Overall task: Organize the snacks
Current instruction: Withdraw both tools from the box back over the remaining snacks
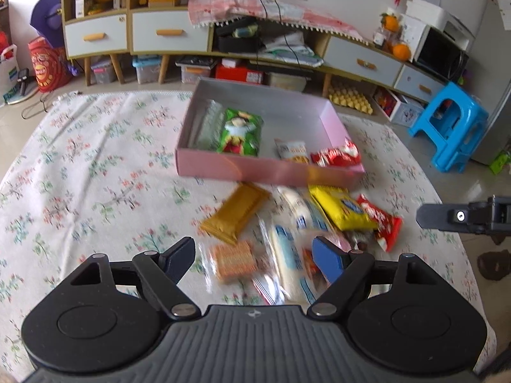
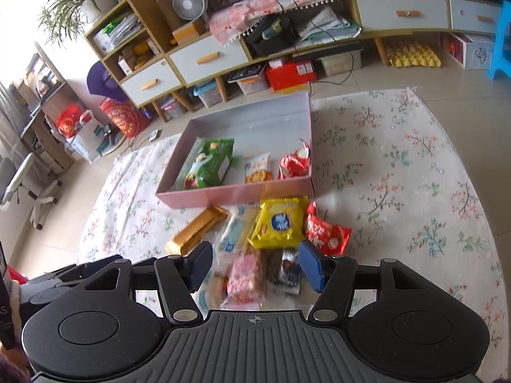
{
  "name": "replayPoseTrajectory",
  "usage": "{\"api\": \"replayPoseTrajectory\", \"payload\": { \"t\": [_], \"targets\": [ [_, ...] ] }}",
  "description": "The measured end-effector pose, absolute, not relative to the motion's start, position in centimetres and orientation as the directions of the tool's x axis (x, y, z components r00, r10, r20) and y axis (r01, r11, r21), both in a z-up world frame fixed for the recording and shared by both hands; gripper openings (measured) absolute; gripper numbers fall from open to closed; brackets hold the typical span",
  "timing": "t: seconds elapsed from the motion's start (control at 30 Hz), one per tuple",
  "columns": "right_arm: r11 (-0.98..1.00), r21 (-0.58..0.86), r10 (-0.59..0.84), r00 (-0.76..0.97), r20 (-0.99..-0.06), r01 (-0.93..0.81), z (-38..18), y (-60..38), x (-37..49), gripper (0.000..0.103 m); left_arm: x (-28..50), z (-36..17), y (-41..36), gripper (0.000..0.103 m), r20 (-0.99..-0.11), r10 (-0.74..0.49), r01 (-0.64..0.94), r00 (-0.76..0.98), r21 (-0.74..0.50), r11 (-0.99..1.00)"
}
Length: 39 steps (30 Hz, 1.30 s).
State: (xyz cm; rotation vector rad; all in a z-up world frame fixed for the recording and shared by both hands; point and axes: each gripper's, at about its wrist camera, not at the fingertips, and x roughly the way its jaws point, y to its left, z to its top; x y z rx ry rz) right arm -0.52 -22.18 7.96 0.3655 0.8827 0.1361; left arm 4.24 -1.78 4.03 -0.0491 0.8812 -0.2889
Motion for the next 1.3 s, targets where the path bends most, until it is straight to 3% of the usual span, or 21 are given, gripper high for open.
{"api": "replayPoseTrajectory", "payload": {
  "t": [0.9,1.03,1.13,1.3],
  "targets": [
    [0.953,0.301,0.233,0.552,-0.801,0.036,4.5,-20.5,-0.5,0.06,3.3,-0.3,-5.5,0.062,-0.797,-0.269,0.304,0.541,-0.114,0.946],
    [0.954,0.296,0.226,0.549,-0.805,0.041,4.2,-20.5,-0.4,0.06,3.7,-1.2,-6.0,0.052,-0.812,-0.255,0.315,0.526,-0.092,0.945],
    [0.954,0.296,0.221,0.55,-0.806,0.05,4.1,-20.7,-0.3,0.06,3.9,-1.7,-6.0,0.032,-0.826,-0.252,0.32,0.504,-0.092,0.943],
    [0.956,0.288,0.212,0.548,-0.809,0.055,3.9,-20.7,-0.3,0.06,3.8,-0.5,-4.7,0.025,-0.825,-0.33,0.312,0.458,-0.198,0.929]
  ]
}}
